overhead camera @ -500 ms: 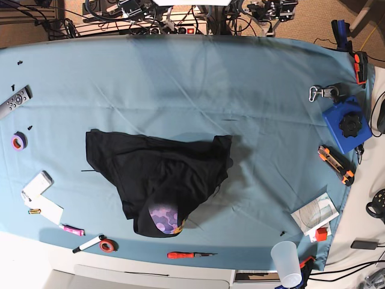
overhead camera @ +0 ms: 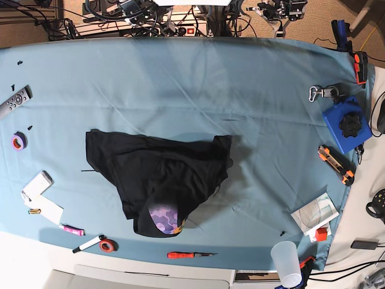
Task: Layout the t-shirt on the table in an organized manner, then fold the t-shirt properly
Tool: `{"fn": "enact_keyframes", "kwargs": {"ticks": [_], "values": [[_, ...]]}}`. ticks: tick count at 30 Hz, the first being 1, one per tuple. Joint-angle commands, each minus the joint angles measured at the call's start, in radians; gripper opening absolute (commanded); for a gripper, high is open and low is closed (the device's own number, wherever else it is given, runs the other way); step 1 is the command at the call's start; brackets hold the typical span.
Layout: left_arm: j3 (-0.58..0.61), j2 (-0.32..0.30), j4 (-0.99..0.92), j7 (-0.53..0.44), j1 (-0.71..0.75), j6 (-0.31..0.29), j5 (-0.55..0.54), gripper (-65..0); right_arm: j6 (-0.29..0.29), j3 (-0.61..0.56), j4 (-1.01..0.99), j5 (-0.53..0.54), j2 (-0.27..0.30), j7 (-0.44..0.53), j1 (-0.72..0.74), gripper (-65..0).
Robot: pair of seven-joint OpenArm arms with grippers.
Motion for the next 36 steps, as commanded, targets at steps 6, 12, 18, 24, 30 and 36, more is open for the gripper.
{"fn": "enact_keyframes", "kwargs": {"ticks": [6, 12, 18, 24, 30, 36], "values": [[0.0, -0.006, 0.004, 0.0, 0.003, -0.004, -0.003, -65.0, 0.01, -0.003, 0.007, 0.006, 0.003, 0.003, 0.0, -65.0], [0.0, -0.005, 0.004, 0.0, 0.002, -0.004, -0.003, -65.0, 0.01, -0.003, 0.007, 0.006, 0.003, 0.004, 0.0, -65.0], [0.0, -0.005, 0.004, -0.001, 0.003, -0.004, -0.002, -65.0, 0.01, -0.003, 0.007, 0.006, 0.003, 0.004, 0.0, -65.0], [0.0, -0.005, 0.005, 0.0, 0.003, -0.006, -0.003, -65.0, 0.01, -0.003, 0.007, 0.006, 0.003, 0.005, 0.0, -65.0], [0.0, -0.005, 0.008, 0.0, 0.014, -0.048, -0.003, -65.0, 0.01, -0.003, 0.007, 0.006, 0.003, 0.032, -0.003, -65.0], [0.0, -0.005, 0.032, -0.001, 0.037, -0.125, -0.003, -65.0, 0.009, -0.003, 0.007, 0.006, 0.006, 0.046, -0.011, -65.0]]}}
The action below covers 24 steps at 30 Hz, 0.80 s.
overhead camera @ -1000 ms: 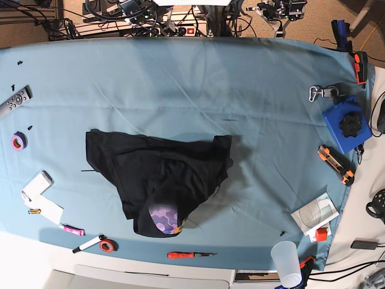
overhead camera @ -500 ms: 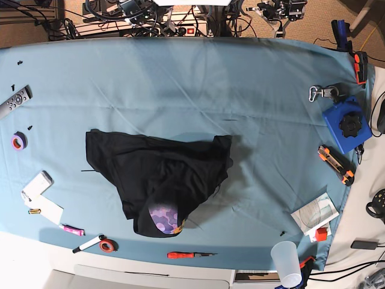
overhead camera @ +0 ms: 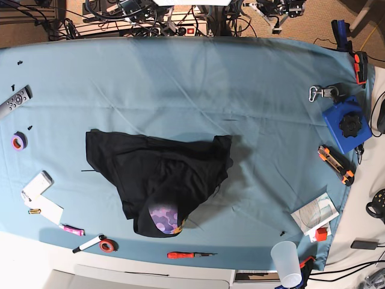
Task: Layout the t-shirt on the table in an organized manner, then fold the t-shirt properly
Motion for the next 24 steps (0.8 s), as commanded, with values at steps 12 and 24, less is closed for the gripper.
{"fn": "enact_keyframes", "kwargs": {"ticks": [12, 24], "values": [[0.0, -0.033, 0.076, -0.02, 0.032, -0.008, -0.003, -65.0, 0.008, -0.003, 0.007, 0.006, 0.003, 0.001, 0.0, -65.0], [0.0, -0.114, 0.178, -0.019, 0.131, -0.008, -0.076, -65.0, -0.035, -0.002, 0.114, 0.006, 0.053, -0.006, -0.086, -65.0]]}}
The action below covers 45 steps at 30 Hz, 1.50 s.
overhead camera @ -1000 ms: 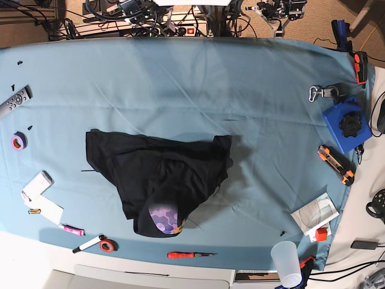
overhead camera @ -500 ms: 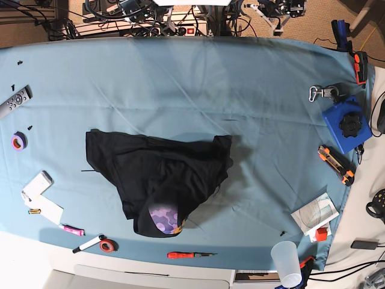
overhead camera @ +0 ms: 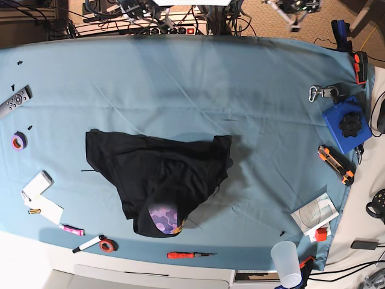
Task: Layout the t-shirt on the table in an organized manner, then fold the t-shirt properly
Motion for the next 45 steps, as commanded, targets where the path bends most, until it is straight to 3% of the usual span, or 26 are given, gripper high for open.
{"fn": "enact_keyframes", "kwargs": {"ticks": [1, 5, 13, 16, 19, 23, 33, 41, 45], "values": [[-0.001, -0.011, 0.04, -0.005, 0.026, -0.007, -0.02, -65.0, -0.008, -0.001, 0.045, 0.007, 0.023, -0.004, -0.029, -65.0], [-0.001, -0.024, 0.211, 0.018, 0.138, -0.008, -0.055, -65.0, -0.053, -0.001, 0.235, 0.007, 0.089, -0.04, -0.145, -65.0], [-0.002, -0.024, 0.581, 0.224, 0.35, -0.007, -0.211, -65.0, -0.123, 0.0, 0.613, 0.026, 0.22, -0.133, -0.369, -65.0], [-0.002, -0.024, 0.727, 0.294, 0.423, -0.008, -0.224, -65.0, -0.151, 0.026, 0.767, 0.037, 0.253, -0.174, -0.457, -65.0], [-0.007, -0.023, 0.884, 0.38, 0.49, -0.008, -0.224, -65.0, -0.151, 0.106, 0.931, 0.049, 0.255, -0.211, -0.545, -65.0], [-0.042, -0.018, 1.093, 0.444, 0.564, -0.008, -0.238, -65.0, -0.146, 0.243, 1.154, 0.156, 0.254, -0.282, -0.638, -65.0], [-0.185, -0.018, 1.479, 0.579, 0.635, -0.008, -0.387, -65.0, -0.045, 0.522, 1.549, 0.349, 0.254, -0.405, -0.727, -65.0], [-0.209, -0.019, 1.722, 0.572, 0.625, -0.008, -0.393, -65.0, -0.045, 0.608, 1.651, 0.361, 0.254, -0.406, -0.707, -65.0], [-0.209, -0.019, 1.741, 0.54, 0.584, -0.008, -0.393, -65.0, -0.045, 0.608, 1.651, 0.354, 0.249, -0.407, -0.664, -65.0]]}}
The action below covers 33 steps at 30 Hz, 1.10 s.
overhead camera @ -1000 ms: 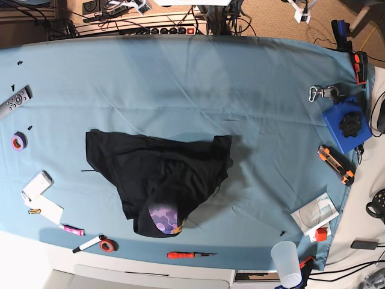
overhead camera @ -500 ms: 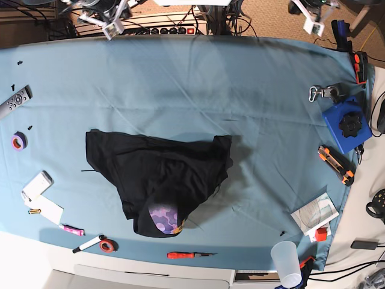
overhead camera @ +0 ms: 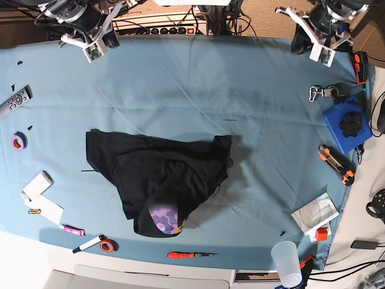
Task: Layout the t-shirt on the table in an organized manner, then fold the t-shirt properly
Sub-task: 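Move the left gripper down onto the black t-shirt's bunched edge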
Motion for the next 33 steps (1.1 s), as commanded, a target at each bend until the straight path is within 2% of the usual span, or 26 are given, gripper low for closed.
{"fn": "enact_keyframes", "kwargs": {"ticks": [1, 3, 6, 15, 16, 18, 20, 21, 22, 23, 25, 29, 33], "values": [[-0.006, -0.006, 0.017, -0.069, -0.008, -0.011, -0.008, -65.0, 0.002, 0.006, 0.015, -0.003, 0.003, 0.018, 0.008, -65.0], [-0.006, -0.008, 0.017, -0.122, -0.05, -0.055, -0.01, -65.0, 0.002, 0.006, 0.015, -0.022, -0.005, 0.019, 0.045, -65.0], [-0.006, -0.008, 0.017, -0.131, -0.117, -0.117, -0.009, -65.0, 0.002, 0.006, 0.015, -0.06, -0.013, 0.019, 0.097, -65.0], [-0.006, -0.008, 0.017, -0.187, -0.216, -0.121, -0.009, -65.0, 0.001, 0.006, 0.015, -0.211, -0.013, 0.028, 0.143, -65.0], [-0.006, -0.008, 0.017, -0.187, -0.226, -0.121, -0.009, -60.6, 0.002, 0.006, 0.015, -0.228, -0.013, 0.028, 0.143, -65.0], [-0.004, -0.008, 0.017, -0.203, -0.237, -0.12, -0.009, -46.4, 0.002, 0.006, 0.015, -0.245, -0.013, 0.029, 0.143, -65.0], [0.009, -0.008, 0.017, -0.243, -0.253, -0.121, -0.005, -37.1, 0.002, 0.006, 0.015, -0.257, -0.013, 0.032, 0.143, -53.3], [0.022, -0.008, 0.017, -0.253, -0.264, -0.121, -0.005, -35.3, 0.001, 0.006, 0.015, -0.261, -0.013, 0.039, 0.143, -46.6], [0.04, -0.009, 0.017, -0.258, -0.28, -0.121, 0.0, -35.3, 0.0, 0.006, 0.015, -0.267, -0.013, 0.047, 0.143, -41.6], [0.067, -0.011, 0.017, -0.258, -0.297, -0.121, 0.016, -35.3, -0.006, 0.006, 0.015, -0.275, -0.013, 0.059, 0.143, -39.8], [0.142, -0.02, 0.017, -0.267, -0.343, -0.121, 0.081, -35.3, -0.038, 0.006, 0.015, -0.29, -0.013, 0.083, 0.148, -39.8], [0.318, -0.062, -0.118, -0.299, -0.475, -0.116, 0.215, -35.3, -0.093, 0.006, 0.015, -0.319, -0.013, 0.052, 0.212, -39.8], [0.447, -0.069, -0.229, -0.304, -0.62, -0.1, 0.296, -35.3, -0.103, 0.005, 0.015, -0.322, -0.013, 0.055, 0.282, -39.9]]}}
